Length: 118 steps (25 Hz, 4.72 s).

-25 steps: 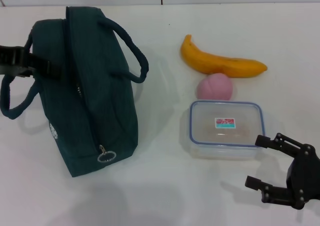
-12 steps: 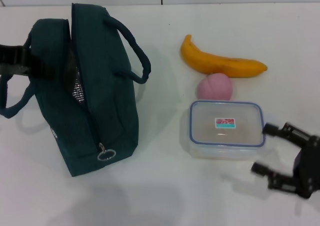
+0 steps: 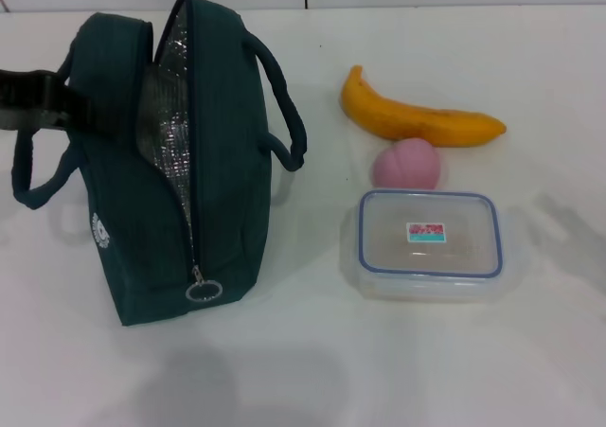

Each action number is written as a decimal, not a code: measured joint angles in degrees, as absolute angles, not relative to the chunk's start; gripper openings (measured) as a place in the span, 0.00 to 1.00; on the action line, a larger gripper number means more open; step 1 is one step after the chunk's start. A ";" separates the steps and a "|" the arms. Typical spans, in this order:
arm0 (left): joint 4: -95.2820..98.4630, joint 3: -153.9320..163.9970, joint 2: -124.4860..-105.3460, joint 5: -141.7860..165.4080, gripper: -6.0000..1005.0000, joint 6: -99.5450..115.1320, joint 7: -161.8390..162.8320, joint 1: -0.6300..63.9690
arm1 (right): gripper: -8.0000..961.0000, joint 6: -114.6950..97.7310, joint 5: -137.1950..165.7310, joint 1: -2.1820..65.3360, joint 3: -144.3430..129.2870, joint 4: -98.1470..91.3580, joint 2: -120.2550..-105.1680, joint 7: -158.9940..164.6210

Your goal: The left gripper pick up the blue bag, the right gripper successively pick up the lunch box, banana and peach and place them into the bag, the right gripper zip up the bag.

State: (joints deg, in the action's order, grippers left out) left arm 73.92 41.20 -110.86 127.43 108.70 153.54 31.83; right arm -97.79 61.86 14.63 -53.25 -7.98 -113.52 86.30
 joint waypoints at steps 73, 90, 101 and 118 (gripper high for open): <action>74.35 41.29 -110.65 127.35 0.05 108.72 151.40 31.64 | 0.20 -86.75 63.53 21.18 -65.39 -2.85 -115.66 102.56; 74.35 41.04 -110.57 127.35 0.04 108.72 151.17 31.65 | 0.11 -95.67 58.10 20.75 -64.60 -4.24 -115.49 101.44; 74.02 41.07 -110.09 123.16 0.05 109.50 151.67 31.99 | 0.12 -105.07 47.48 22.34 -64.60 -6.01 -115.31 102.81; 73.71 43.02 -112.86 120.89 0.04 110.05 153.05 34.95 | 0.13 -106.33 43.69 35.71 -64.97 -5.98 -116.19 107.37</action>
